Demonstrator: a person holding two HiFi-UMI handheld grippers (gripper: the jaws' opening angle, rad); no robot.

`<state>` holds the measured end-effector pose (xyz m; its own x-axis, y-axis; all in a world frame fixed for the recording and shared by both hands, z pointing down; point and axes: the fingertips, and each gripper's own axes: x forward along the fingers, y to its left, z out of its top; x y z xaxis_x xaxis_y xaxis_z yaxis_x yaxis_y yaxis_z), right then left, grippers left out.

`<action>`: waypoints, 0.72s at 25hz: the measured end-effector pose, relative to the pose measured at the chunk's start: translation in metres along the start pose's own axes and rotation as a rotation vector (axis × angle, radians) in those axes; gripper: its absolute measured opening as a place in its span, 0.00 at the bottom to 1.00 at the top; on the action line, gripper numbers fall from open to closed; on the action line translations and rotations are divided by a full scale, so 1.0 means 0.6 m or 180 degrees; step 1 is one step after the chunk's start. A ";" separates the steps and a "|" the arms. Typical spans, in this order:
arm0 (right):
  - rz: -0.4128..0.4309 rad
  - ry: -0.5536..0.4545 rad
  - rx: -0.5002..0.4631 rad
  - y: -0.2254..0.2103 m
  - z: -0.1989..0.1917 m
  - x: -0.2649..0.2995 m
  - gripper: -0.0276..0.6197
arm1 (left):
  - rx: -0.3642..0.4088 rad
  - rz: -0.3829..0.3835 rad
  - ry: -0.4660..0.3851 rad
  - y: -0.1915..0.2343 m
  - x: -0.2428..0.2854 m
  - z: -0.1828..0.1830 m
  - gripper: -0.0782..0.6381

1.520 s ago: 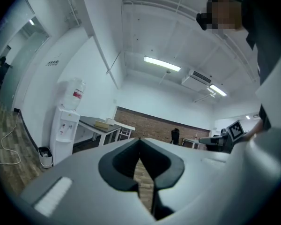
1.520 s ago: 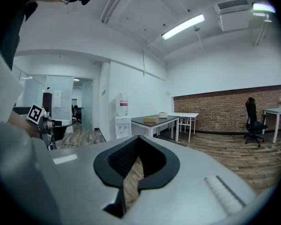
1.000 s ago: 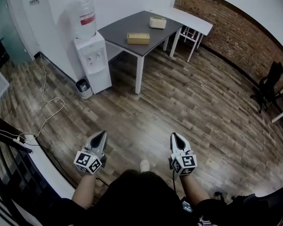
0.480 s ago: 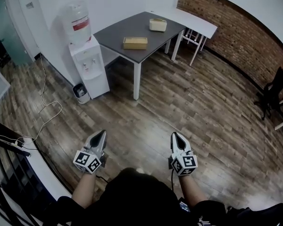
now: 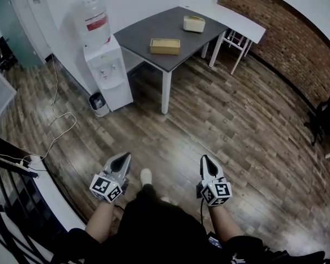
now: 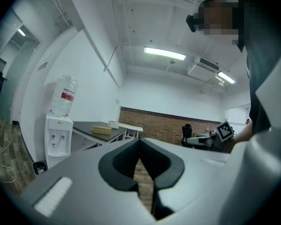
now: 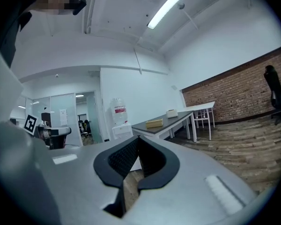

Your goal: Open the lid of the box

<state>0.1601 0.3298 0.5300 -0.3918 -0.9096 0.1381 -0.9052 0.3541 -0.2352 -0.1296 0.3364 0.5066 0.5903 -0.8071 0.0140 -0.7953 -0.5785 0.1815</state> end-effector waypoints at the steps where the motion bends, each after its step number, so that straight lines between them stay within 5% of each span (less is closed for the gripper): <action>1: 0.0000 0.0016 -0.0003 -0.002 0.001 0.012 0.05 | -0.0024 -0.0004 -0.0023 0.008 0.007 0.004 0.11; 18: 0.0093 -0.0044 -0.0260 0.012 0.079 0.277 0.05 | -0.0062 -0.0007 -0.0299 0.222 0.158 0.069 0.11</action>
<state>0.0966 0.1707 0.5055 -0.4165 -0.9013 0.1188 -0.9040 0.3967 -0.1594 -0.1853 0.1783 0.4914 0.5758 -0.8138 -0.0785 -0.7906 -0.5787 0.2003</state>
